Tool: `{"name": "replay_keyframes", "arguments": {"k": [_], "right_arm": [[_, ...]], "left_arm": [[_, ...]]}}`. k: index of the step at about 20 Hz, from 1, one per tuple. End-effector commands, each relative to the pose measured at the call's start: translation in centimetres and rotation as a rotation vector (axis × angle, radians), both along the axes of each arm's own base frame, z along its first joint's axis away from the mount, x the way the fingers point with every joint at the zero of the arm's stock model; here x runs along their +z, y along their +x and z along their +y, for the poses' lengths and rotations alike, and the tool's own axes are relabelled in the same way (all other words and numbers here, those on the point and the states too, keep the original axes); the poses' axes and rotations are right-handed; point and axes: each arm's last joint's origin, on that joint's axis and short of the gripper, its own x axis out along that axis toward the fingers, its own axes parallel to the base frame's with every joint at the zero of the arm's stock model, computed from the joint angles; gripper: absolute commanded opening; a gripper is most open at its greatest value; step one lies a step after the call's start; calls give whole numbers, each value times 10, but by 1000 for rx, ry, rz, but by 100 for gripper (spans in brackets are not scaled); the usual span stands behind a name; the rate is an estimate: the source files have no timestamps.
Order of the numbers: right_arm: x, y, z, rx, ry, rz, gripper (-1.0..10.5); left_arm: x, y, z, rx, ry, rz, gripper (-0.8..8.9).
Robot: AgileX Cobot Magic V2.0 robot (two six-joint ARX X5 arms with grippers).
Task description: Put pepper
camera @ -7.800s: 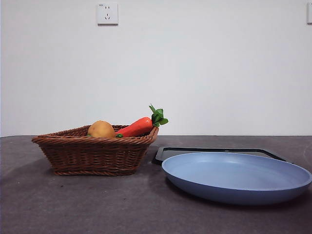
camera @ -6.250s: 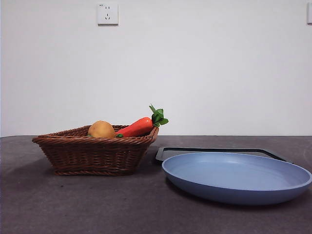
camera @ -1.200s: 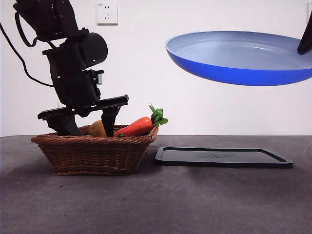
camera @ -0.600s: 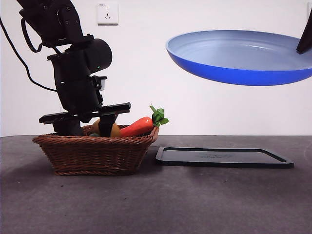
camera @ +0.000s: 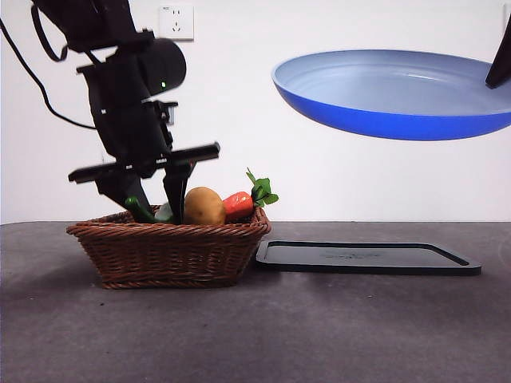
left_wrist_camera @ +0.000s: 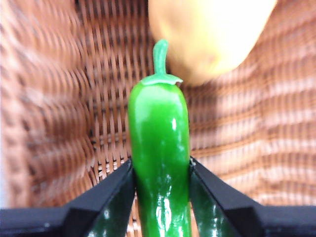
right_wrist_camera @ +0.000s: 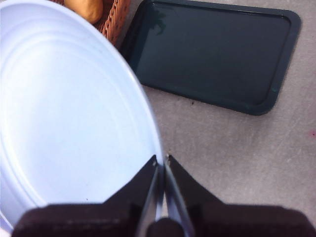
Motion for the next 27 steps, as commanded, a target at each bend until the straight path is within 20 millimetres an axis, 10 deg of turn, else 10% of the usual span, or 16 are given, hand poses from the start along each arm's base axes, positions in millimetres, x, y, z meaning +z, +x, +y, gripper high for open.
{"name": "replay_keyframes", "arguments": {"k": [1,15,22,27], "right_arm": [[5,3,1,9,8,-25,2],[-25,35,4,-26,20,140,2],[-46,58,7,-40,85,222,2],[-46,59,7,-40,84,223,2]], "left_arm": [[7,-1,-3,-3,-10,-9,151],[122,-65,-14,-209,-293,-271,151],[122,-101,-96,-537,-410,-382,152],[81,-101,-140,-603,-296,-397,152]]}}
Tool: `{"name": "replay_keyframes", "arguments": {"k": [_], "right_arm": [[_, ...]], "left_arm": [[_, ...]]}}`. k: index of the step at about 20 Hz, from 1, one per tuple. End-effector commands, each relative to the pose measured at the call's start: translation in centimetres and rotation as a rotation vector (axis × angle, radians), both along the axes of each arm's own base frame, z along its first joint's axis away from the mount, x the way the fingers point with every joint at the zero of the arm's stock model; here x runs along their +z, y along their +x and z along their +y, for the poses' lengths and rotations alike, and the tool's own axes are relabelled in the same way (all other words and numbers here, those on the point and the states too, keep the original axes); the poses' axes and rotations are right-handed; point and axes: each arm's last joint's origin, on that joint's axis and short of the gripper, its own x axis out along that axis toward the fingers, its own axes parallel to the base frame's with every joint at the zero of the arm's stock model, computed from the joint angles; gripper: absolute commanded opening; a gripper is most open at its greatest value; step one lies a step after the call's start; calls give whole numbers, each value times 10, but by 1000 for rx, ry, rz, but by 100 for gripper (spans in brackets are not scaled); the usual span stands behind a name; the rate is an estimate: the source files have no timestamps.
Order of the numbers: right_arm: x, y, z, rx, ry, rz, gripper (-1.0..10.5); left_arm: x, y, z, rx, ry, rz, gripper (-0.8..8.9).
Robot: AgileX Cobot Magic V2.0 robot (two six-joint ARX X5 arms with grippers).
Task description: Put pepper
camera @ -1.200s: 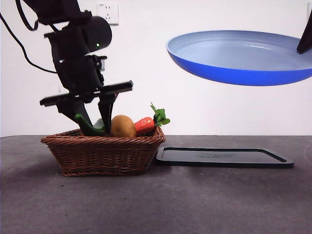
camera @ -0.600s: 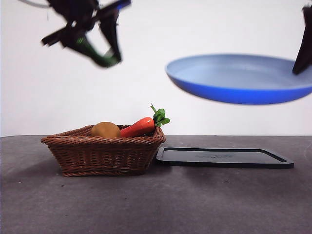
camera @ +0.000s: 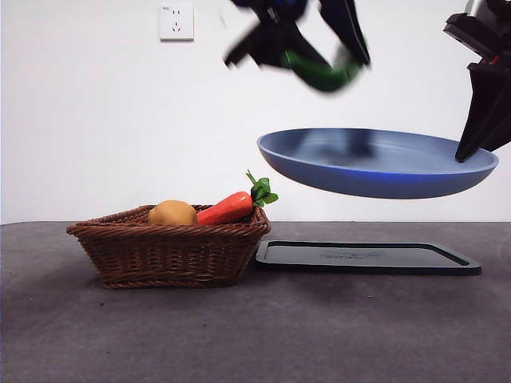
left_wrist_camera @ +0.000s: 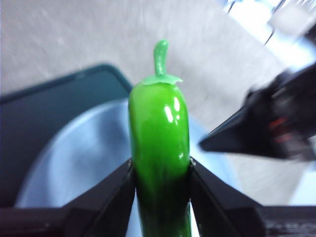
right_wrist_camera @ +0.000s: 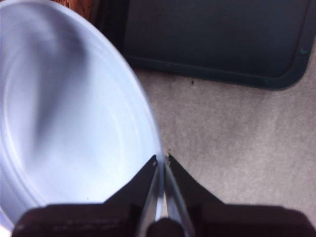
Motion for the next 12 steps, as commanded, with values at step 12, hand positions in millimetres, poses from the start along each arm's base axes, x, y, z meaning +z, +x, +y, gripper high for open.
{"name": "replay_keyframes", "arguments": {"k": [12], "right_arm": [[4,4,1,-2,14,-11,2]], "left_arm": [[-46,14,-28,-43,62,31,263]]}}
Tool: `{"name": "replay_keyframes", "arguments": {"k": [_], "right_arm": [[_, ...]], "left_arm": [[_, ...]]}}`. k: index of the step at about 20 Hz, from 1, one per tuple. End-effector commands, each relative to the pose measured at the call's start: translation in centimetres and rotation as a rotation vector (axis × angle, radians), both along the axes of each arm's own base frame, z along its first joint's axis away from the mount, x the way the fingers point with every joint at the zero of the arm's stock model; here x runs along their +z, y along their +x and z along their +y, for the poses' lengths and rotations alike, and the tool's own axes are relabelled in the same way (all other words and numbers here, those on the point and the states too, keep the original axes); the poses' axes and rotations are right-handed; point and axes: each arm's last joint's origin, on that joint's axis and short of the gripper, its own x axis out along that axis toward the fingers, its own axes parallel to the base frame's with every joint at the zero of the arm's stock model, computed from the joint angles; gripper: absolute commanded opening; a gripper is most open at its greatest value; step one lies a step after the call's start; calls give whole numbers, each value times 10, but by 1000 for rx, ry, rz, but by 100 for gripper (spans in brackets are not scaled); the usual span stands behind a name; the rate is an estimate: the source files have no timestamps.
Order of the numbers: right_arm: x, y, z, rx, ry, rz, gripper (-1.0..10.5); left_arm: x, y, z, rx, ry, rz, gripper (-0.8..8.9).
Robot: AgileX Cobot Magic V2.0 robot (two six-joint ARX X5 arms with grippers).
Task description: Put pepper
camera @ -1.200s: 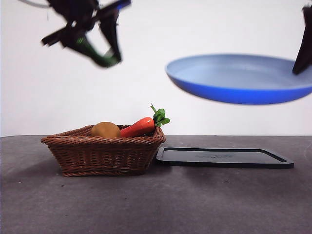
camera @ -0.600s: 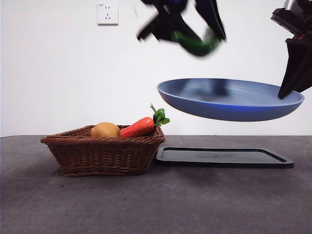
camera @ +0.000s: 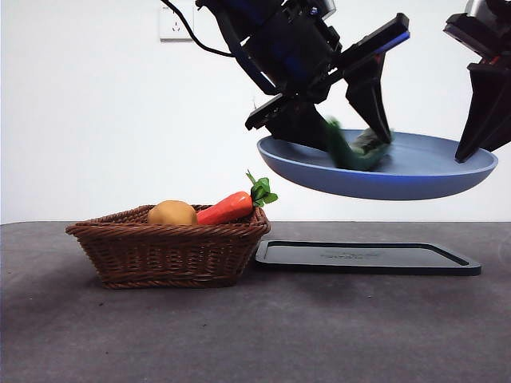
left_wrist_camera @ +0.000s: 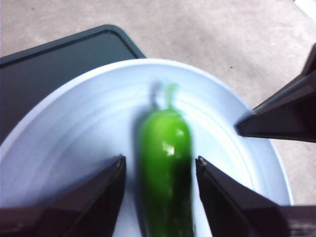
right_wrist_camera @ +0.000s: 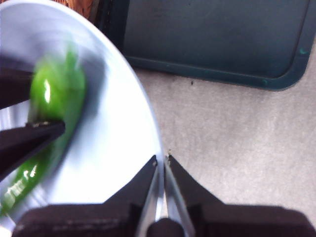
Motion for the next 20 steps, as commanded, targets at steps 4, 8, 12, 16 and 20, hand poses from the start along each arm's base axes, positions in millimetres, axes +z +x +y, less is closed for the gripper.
{"name": "replay_keyframes", "arguments": {"k": [4,8,12,16,20], "right_arm": [[3,3,1,-5,13,4,2],[2,1,1,-29,22,38,2],[2,2,0,-67,30,59,2],[-5,2,-1,-114,-1,126,2],[-27,11,-5,-152,-75,241,2]], "left_arm": [[9,-4,-3,-25,-14,-18,263],[36,-13,8,-24,-58,-57,263],[73,-31,29,-35,-81,-109,263],[101,-49,57,-20,-56,-141,262],[119,-59,89,64,53,-213,262]]}}
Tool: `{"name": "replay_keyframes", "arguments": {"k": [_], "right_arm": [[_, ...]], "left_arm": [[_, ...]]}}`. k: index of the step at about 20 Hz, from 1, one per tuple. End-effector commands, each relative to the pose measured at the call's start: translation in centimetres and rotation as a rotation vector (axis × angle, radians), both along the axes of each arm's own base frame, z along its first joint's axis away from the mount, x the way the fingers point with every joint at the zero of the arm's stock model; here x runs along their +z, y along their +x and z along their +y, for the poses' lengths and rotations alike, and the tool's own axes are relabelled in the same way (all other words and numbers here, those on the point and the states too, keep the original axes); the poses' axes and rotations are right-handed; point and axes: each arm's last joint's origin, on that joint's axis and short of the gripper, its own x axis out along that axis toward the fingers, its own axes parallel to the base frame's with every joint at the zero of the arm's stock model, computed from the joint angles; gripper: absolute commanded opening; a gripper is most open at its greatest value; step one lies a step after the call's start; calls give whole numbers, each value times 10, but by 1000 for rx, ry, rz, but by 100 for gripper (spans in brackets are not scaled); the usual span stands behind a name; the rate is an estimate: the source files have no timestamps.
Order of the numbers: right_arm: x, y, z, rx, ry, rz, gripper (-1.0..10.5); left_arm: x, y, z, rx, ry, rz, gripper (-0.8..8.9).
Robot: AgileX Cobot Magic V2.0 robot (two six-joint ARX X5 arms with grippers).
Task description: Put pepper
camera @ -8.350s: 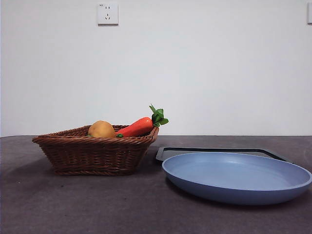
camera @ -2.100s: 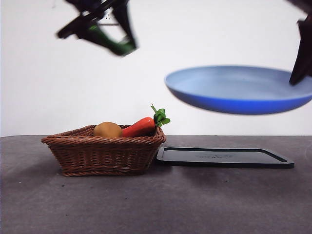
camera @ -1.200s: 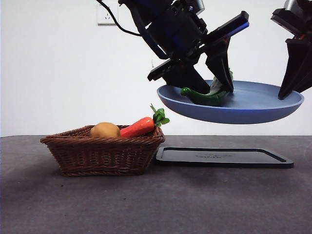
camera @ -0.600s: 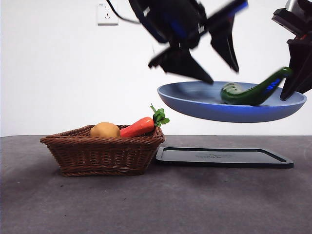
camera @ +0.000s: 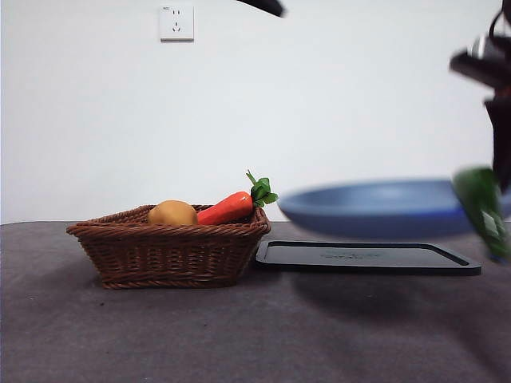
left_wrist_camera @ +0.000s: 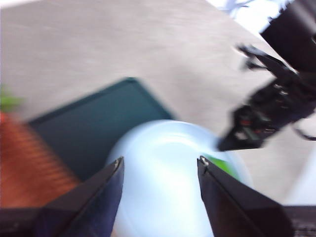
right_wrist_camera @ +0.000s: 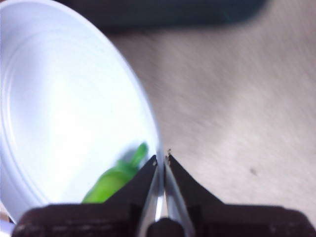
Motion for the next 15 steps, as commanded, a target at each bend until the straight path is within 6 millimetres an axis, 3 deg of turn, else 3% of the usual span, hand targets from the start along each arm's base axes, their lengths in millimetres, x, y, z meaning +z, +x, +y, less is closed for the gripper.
{"name": "replay_keyframes", "arguments": {"k": [1,6,10,15], "right_arm": [[-3,10,-3,-28,15,2,2],[-12,25,-10,-87,23,24,2],[-8,45,-15,-119,53,23,2],[-2,83,-22,-171,71,8,2]], "left_arm": [[7,-4,13,41,81,-41,262],[16,-15,39,83,139,-22,262],[19,-20,43,79,143,-17,262],[17,-24,45,72,163,5,262]]}}
